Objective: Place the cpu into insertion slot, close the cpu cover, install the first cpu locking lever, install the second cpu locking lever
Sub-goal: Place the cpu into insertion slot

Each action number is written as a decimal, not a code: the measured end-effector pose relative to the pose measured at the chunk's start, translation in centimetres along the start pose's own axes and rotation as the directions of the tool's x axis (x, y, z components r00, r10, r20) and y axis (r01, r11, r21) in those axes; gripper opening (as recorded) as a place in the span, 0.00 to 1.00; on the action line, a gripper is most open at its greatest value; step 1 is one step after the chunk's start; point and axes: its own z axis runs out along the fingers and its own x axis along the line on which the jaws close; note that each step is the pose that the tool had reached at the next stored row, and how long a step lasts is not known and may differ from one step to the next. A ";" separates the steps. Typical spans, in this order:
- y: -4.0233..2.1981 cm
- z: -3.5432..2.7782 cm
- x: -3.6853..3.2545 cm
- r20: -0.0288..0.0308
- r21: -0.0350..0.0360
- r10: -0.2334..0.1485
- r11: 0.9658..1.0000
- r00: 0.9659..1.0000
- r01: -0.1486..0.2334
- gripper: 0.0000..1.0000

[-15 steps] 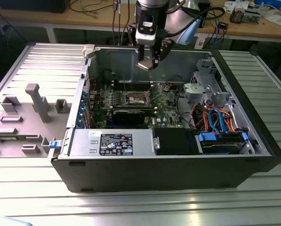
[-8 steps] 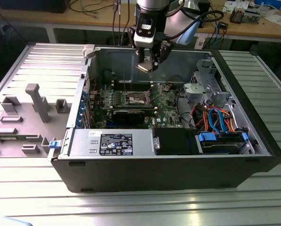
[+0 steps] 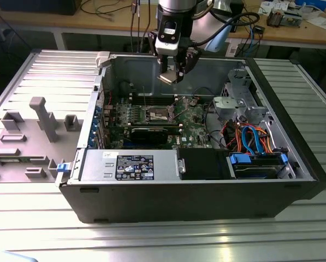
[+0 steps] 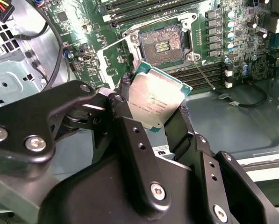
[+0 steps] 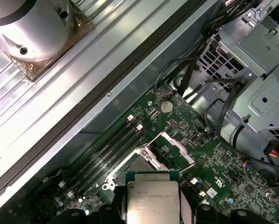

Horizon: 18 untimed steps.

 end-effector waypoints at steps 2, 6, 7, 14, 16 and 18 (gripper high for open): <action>0.00 0.00 0.00 0.000 0.000 0.002 1.000 1.000 -0.002 0.54; 0.00 0.05 0.00 0.002 0.000 0.022 1.000 1.000 -0.022 0.54; -0.01 0.07 0.00 0.003 0.000 0.028 1.000 1.000 -0.028 0.54; -0.02 0.16 0.00 0.009 0.002 0.067 0.998 0.998 -0.067 0.54; -0.02 0.17 0.00 0.010 0.002 0.076 0.997 0.997 -0.076 0.54; -0.01 0.19 0.00 0.011 0.001 0.088 0.996 0.996 -0.088 0.54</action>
